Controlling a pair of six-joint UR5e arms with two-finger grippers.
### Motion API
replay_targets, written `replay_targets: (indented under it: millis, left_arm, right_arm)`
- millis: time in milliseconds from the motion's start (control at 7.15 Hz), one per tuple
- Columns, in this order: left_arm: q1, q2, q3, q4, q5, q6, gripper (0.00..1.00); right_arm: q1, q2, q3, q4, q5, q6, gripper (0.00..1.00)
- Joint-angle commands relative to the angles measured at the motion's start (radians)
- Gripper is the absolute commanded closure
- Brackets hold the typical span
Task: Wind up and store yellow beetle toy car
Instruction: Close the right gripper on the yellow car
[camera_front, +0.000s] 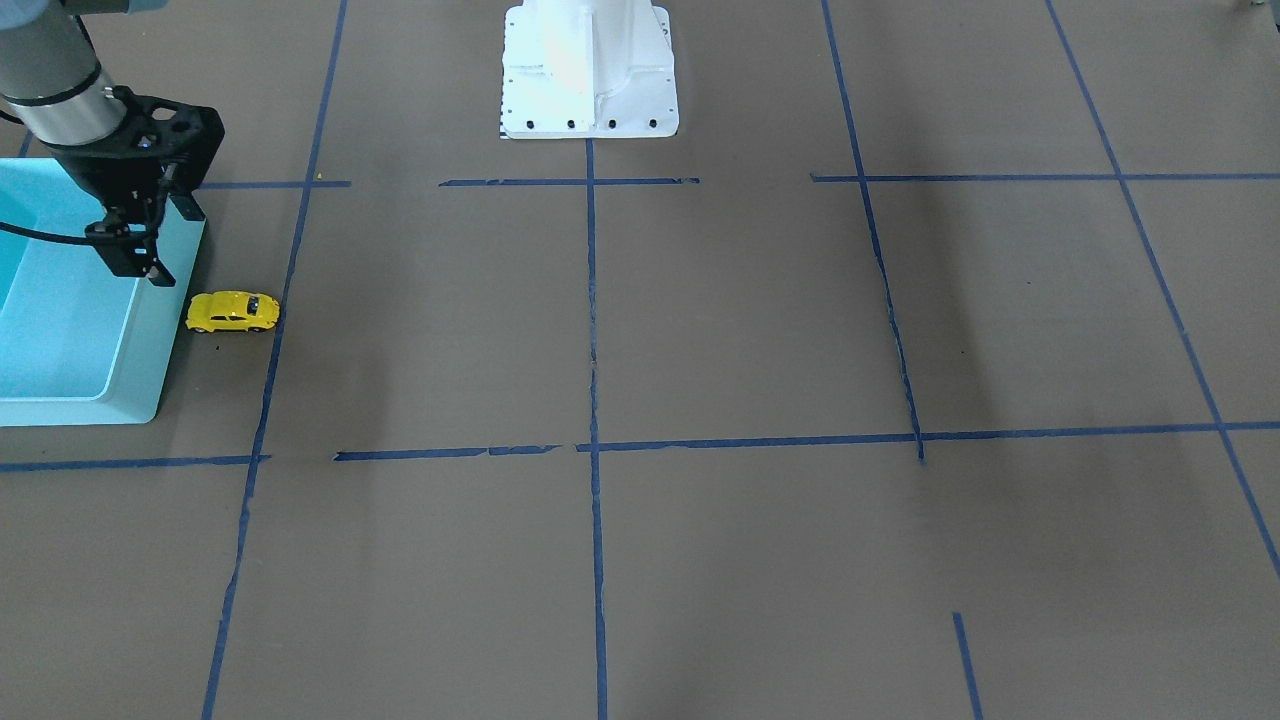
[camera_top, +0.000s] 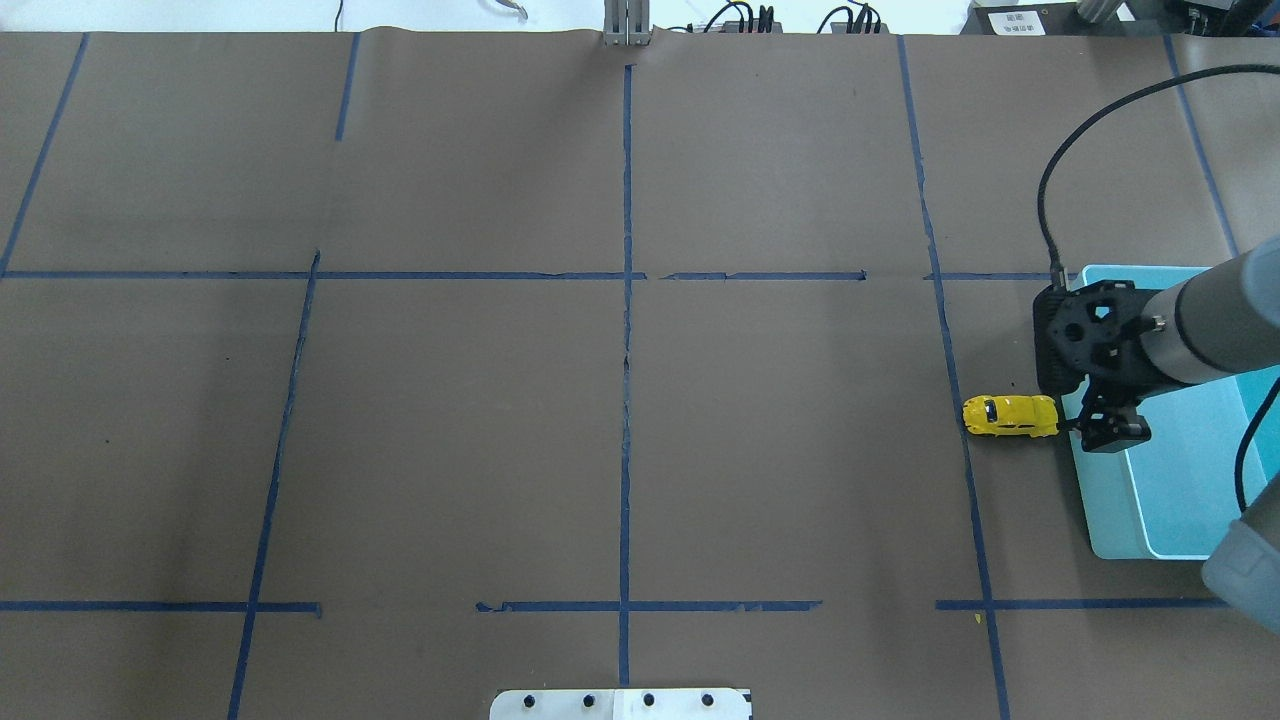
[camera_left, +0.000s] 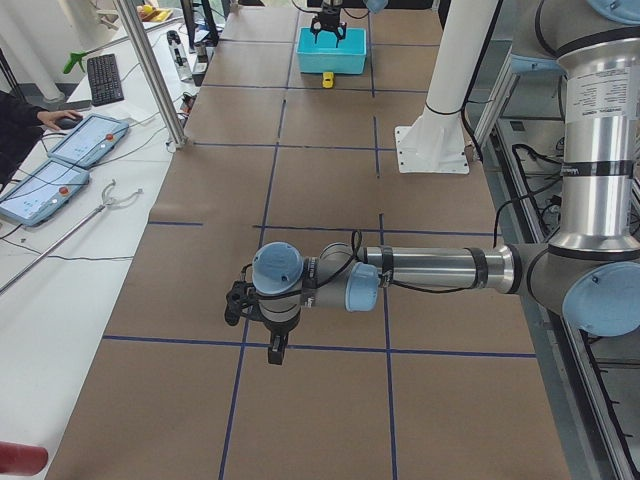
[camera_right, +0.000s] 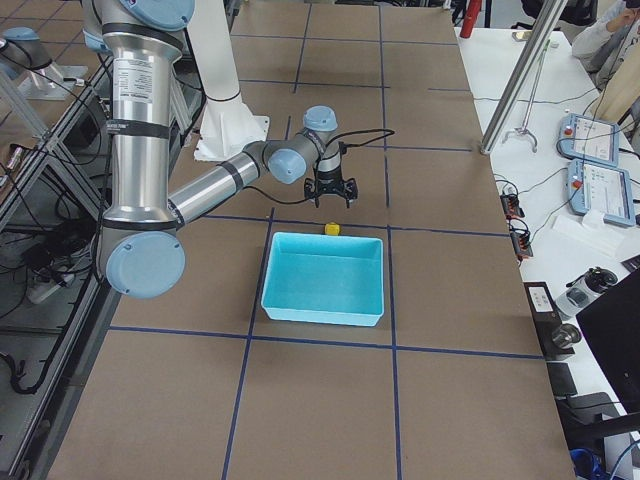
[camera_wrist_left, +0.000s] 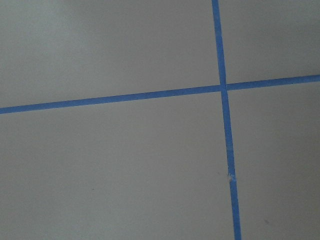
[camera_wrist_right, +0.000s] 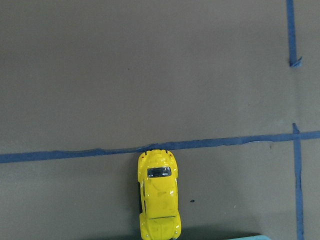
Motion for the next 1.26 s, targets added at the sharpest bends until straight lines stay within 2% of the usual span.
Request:
replay_targets:
  millis: [0,140,419,559,1118]
  left_arm:
    - [-0.002,0.0,-0.001,0.012,-0.007,-0.029,0.0]
    - [-0.002,-0.003,-0.001,0.012,-0.003,-0.054,0.0]
    - [-0.001,0.0,-0.001,0.017,0.008,-0.054,0.0]
    - [-0.002,0.0,-0.001,0.016,0.055,-0.046,0.0]
    - [-0.002,0.0,-0.001,0.014,0.063,-0.046,0.0]
  right_arm:
    - [-0.06,0.084,-0.132,0.0,-0.051,-0.001,0.01]
    - [-0.069,0.121,-0.184,0.0,-0.048,-0.001,0.01]
    - [-0.083,0.142,-0.231,0.0,-0.034,-0.001,0.01]
    - [-0.083,0.139,-0.237,-0.006,-0.033,-0.012,0.01]
    - [-0.086,0.102,-0.236,-0.009,-0.037,-0.036,0.02]
